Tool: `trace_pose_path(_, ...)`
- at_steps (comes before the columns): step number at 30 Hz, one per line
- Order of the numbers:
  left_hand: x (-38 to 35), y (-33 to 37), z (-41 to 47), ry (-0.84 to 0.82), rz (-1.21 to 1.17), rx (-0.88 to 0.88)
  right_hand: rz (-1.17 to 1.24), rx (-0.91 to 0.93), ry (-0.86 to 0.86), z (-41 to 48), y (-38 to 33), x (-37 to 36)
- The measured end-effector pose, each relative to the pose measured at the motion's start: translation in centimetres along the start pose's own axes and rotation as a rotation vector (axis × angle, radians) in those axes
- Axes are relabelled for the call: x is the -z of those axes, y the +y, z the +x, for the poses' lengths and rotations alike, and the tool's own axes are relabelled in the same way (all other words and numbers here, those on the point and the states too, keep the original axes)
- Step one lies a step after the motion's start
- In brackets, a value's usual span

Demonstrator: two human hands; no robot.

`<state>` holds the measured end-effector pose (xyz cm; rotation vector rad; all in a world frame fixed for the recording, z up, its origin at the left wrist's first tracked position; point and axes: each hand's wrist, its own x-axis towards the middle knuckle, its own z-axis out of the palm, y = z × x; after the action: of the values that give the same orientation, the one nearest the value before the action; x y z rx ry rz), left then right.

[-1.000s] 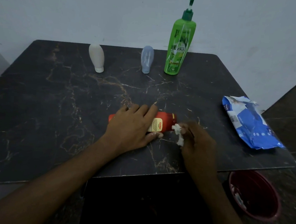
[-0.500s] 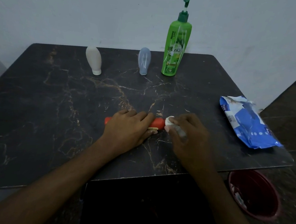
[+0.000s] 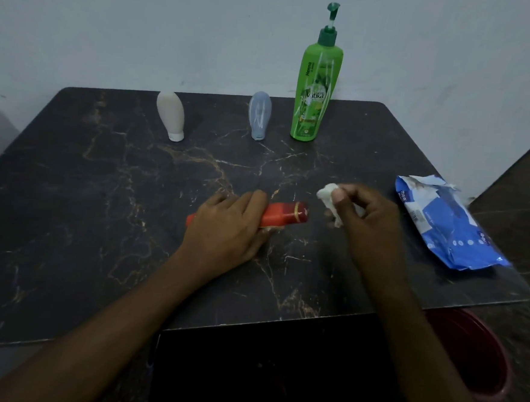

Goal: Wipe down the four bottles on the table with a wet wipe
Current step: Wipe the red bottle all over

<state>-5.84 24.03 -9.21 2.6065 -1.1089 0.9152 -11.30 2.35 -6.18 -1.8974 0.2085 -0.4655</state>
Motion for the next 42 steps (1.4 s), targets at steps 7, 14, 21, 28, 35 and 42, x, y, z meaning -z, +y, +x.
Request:
trace_pose_path(7,0.9,-0.7,0.0,0.029,-0.357,0.219,0.211,0.091,-0.074,-1.7,-3.3,-0.3)
trace_pose_path(14,0.6,-1.6,-0.1,0.09,-0.49,0.276,0.04,0.219,-0.067,-2.1,-4.4,-1.5)
trace_pose_path(21,0.5,-1.5,0.1,0.17,-0.575,0.29,-0.078,0.516,-0.056,-3.5,-5.6,-3.5)
trace_pose_path(28,0.8,-1.4,0.0,0.179,-0.529,0.287,-0.036,0.384,-0.027,-1.6,-4.7,-1.7)
trace_pose_path(35,0.8,-1.6,-0.2,0.173,-0.539,0.259,0.012,0.485,-0.114,-2.2,-4.9,-2.5)
trace_pose_path(42,0.6,-1.4,0.0,0.185,-0.602,0.232,-0.048,0.605,-0.171,-1.9,-4.9,-3.0)
